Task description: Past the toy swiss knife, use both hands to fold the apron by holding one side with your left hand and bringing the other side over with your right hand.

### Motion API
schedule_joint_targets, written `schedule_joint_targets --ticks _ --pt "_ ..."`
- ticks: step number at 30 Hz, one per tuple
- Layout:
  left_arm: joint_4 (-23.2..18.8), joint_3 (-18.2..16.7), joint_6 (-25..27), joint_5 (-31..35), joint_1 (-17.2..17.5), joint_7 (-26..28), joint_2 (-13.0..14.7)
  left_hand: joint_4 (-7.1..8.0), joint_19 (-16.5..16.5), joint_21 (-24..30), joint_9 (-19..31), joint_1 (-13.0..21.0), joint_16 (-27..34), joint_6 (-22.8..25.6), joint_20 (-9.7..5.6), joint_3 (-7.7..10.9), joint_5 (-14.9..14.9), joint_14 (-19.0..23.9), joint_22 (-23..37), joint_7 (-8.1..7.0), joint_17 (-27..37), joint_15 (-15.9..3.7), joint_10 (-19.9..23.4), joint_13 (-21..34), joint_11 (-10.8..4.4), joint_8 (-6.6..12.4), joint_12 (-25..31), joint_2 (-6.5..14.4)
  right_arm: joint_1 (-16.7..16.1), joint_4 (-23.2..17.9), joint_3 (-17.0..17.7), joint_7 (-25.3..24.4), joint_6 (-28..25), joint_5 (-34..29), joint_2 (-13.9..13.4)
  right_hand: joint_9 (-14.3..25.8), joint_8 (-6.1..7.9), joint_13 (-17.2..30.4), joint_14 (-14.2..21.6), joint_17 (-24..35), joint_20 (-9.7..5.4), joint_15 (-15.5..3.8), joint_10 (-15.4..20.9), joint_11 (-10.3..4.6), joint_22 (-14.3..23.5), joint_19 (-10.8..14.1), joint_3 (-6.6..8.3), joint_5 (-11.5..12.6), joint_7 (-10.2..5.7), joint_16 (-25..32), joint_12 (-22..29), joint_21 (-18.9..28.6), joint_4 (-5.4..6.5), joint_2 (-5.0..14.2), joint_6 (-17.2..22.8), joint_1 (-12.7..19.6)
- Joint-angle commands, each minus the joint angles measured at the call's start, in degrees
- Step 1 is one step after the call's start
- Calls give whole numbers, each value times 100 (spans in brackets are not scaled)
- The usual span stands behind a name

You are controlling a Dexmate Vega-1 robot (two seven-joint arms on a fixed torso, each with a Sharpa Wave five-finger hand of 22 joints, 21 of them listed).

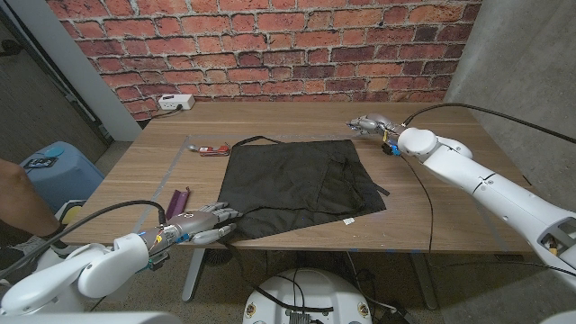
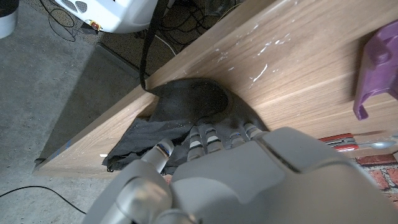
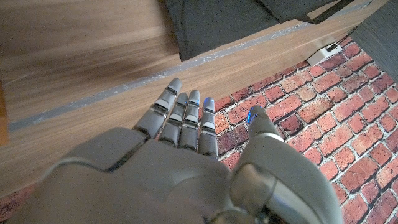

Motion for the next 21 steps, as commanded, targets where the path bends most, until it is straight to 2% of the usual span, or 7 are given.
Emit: schedule_joint_targets --ticks 1,7,12,21 --pt "34 58 -2 -79 -44 -19 74 0 -1279 25 30 -373 -15 -5 -40 47 33 -220 21 -29 7 33 15 6 -9 20 -16 -328 423 -154 -394 284 -517 -622 16 5 24 38 61 6 5 0 93 20 34 73 25 32 14 19 47 34 -52 -28 104 124" --pt "49 95 11 -119 -70 -31 114 -1 -1273 27 30 -370 -15 -10 -43 58 35 -215 20 -35 7 33 3 7 -14 21 -20 -327 607 -204 -592 394 -749 -960 48 8 39 60 109 0 31 -23 189 -33 34 115 47 46 16 15 69 27 -101 -104 184 271" --pt "46 127 30 -121 -85 -28 148 -2 -1264 29 30 -368 -15 -10 -47 66 38 -212 19 -30 7 35 -2 7 -12 22 -21 -326 708 -205 -705 497 -826 -1155 72 14 59 107 248 2 48 -83 360 -54 35 206 69 18 4 36 134 27 -135 -258 300 508" --pt "19 173 85 -172 -86 -58 193 -5 -1256 30 30 -362 -21 -18 -52 88 43 -216 18 -34 6 29 -10 7 -17 23 -23 -323 856 -136 -943 633 -933 -1527 159 25 66 178 360 16 55 -156 540 -115 37 238 109 -25 13 45 237 5 -132 -384 410 790"
